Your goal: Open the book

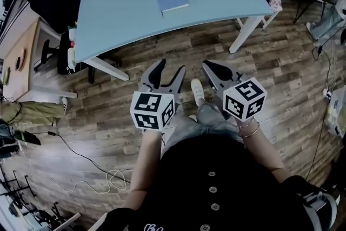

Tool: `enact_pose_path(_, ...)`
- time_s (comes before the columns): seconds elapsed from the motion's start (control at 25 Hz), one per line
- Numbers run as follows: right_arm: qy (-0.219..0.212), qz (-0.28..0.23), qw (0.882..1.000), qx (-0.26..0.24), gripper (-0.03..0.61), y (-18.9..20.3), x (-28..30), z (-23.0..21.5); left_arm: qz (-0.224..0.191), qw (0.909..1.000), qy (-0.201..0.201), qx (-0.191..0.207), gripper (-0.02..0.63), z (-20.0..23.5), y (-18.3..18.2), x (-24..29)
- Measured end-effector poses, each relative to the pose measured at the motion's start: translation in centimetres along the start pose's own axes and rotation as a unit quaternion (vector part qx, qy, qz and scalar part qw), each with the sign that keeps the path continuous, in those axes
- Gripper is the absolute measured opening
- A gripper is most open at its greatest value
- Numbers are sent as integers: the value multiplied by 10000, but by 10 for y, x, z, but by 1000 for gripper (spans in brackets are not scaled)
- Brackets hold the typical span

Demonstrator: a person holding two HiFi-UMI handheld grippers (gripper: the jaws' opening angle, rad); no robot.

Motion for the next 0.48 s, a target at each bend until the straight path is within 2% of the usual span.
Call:
enact_pose_path(0.32, -75, -3, 10000, 2, 2, -10, 34, -27, 51, 9999, -62, -96, 229, 19, -2, 31)
enact_pose_path(0.48, -123, 79, 9999, 64, 2, -12, 53, -46, 33, 9999, 52, -132, 229, 29, -7, 54)
Point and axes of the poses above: the fingertips, and each gripper's own axes: x forward along the fingers, z to its left, y out of its underside, the point moved 10 cm from there along -x, backward along the fingers, and after that the axes turned 13 degrees about -z, right-handed, at the moved point
